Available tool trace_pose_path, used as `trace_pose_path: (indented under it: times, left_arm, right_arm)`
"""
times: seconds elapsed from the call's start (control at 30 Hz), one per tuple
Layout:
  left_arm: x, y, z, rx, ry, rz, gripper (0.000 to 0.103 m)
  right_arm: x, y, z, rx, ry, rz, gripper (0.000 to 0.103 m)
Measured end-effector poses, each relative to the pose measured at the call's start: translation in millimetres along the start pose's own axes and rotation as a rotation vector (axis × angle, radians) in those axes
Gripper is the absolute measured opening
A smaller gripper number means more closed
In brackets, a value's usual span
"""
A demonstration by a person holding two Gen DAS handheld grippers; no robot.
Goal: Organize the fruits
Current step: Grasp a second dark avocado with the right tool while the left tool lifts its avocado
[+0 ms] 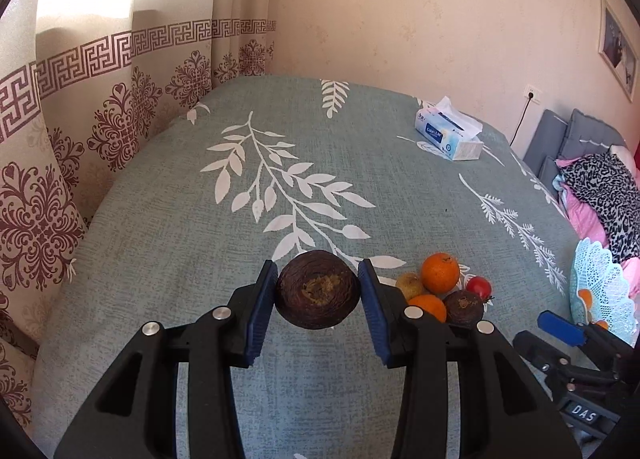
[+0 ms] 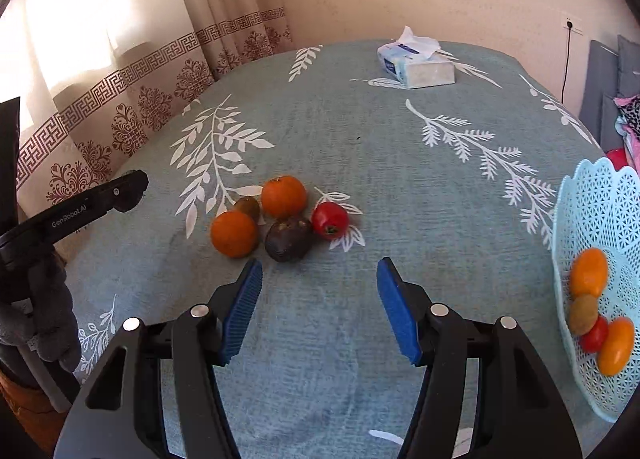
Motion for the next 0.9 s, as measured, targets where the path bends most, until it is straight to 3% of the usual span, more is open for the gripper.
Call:
trace_pose_path:
  times: [0.33,0.5,0.67,0.9]
  left_arm:
    - [-7,12,12,0.024,-0.009,0.022,0.042]
    - [-6,12,14,0.025,-0.013,0.030,0.042]
    - [-4,9,10,0.012,-0.016,0.032,0.042]
    - [-1,7,12,0.010,-0.027,0.025,0.042]
  right_arm:
    - [-19,7,-53,-0.065,0.007,0.029,0.060]
    - [-14,8,-71,-0.105,0.026,-0.017,0.045]
    - [-15,9,-72,-0.105,0.040,-0.015,0.039]
    - [-15,8,-55,-0.083,0.045,-0.014,0.039]
Point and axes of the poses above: each gripper's, at about its wrist camera, not at the fingertips, and z roughly against the way its jaws point, x to its right, y to its top, the point moved 7 cm from there along -z, roughly the way its jaws point, and after that the axes turned 5 degrees about x, right-handed, at the moved point
